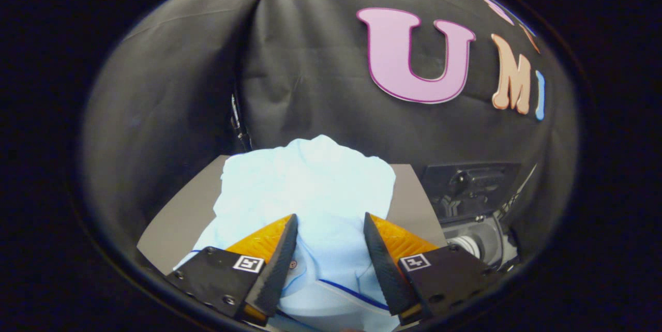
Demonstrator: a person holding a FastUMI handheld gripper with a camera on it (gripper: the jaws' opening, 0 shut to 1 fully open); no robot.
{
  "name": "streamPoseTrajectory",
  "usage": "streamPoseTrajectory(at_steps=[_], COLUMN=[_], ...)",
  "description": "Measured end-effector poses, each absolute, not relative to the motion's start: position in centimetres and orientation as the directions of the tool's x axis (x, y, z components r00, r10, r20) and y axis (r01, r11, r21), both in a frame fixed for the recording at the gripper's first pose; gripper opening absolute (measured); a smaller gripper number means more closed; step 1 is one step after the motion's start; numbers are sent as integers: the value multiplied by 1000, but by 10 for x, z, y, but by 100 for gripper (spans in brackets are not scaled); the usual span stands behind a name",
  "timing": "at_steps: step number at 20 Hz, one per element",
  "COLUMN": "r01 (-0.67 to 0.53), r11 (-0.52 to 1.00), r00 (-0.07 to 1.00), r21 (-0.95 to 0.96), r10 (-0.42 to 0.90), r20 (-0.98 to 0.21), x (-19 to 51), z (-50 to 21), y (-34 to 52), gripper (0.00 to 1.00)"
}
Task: Put the clothes into the washing machine and then close the washing machine lid.
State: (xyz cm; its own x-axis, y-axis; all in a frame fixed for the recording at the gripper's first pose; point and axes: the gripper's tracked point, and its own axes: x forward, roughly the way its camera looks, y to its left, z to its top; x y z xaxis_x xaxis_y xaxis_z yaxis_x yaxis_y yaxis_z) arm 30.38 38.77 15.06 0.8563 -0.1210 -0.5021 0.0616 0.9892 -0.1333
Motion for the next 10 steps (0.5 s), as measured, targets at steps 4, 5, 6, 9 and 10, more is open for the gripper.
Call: streamPoseTrajectory(at_steps=[4, 5, 6, 9, 10], r01=[28, 16, 25, 33, 46], r11=[992, 993, 995, 997, 997], r00=[817, 812, 820, 812, 816], r21=[-124, -116, -100, -63, -58], r10=[-94, -80, -78, -63, -70], r20=[-569, -577, -567, -580, -574], x=[302, 300, 299, 295, 300], z=[143, 148, 156, 161, 161], y=[399, 402, 403, 411, 412], gripper=[77, 77, 77, 76, 80])
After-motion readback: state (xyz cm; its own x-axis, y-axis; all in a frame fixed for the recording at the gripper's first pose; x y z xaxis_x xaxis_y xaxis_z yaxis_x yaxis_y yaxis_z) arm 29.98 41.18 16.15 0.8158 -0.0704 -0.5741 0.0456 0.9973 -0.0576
